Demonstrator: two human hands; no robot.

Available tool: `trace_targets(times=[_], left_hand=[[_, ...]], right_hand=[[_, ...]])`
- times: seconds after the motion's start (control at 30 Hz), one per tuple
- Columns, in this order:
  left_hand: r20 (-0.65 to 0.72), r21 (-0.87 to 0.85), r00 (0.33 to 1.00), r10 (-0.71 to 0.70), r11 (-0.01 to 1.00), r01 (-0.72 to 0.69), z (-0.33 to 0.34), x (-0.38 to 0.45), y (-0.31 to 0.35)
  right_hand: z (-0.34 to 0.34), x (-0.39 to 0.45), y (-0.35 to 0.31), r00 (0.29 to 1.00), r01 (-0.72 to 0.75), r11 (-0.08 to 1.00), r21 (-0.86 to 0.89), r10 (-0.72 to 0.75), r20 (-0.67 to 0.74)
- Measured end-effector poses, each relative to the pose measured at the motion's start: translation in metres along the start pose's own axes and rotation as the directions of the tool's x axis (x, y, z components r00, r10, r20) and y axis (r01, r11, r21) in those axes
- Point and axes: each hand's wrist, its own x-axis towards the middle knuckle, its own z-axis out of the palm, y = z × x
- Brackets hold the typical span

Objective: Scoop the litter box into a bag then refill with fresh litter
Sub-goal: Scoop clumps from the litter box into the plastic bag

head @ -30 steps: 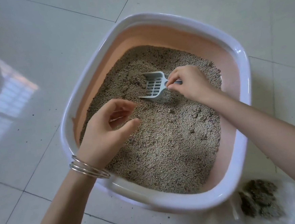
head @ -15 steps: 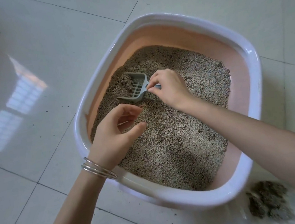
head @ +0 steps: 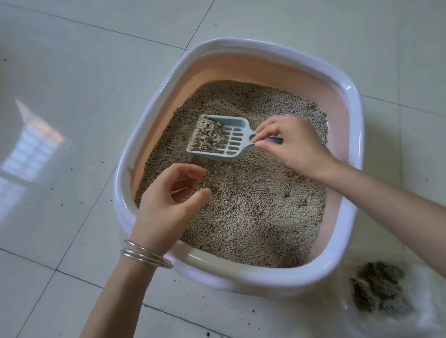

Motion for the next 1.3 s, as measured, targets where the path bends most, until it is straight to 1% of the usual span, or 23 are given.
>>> trace_targets(times=[0.13,0.33,0.47,0.67,0.8,1.03,1.3], left_hand=[[0.019,-0.013,1.0,0.001,1.0,-0.001,0.005,-0.004,0.002],[0.046,0.003,0.998,0.04,0.999,-0.041,0.019,-0.01,0.006],[0.07,0.016,0.996,0.057,0.998,-0.058,0.025,-0.014,0.007],[0.076,0.015,0.995,0.06,0.998,-0.061,0.027,-0.018,0.006],[0.073,0.004,0.996,0.06,0.998,-0.061,0.029,-0.021,0.007],[0.091,0.008,0.994,0.058,0.998,-0.059,0.033,-0.025,0.008],[0.125,0.019,0.99,0.064,0.998,-0.066,0.04,-0.029,0.009]], right_hand=[[-0.032,-0.027,0.011,0.999,0.04,0.998,-0.049,-0.039,0.018],[-0.053,-0.061,0.02,0.999,0.032,0.998,-0.056,-0.034,-0.035],[-0.058,-0.079,0.025,0.998,0.03,0.998,-0.048,-0.032,-0.057],[-0.065,-0.097,0.03,0.999,0.038,0.998,-0.054,-0.04,-0.031],[-0.068,-0.103,0.032,0.998,0.034,0.998,-0.054,-0.036,-0.049],[-0.069,-0.114,0.03,0.999,0.027,0.998,-0.053,-0.028,-0.032],[-0.075,-0.133,0.035,0.996,-0.022,0.999,-0.031,0.019,-0.083]])
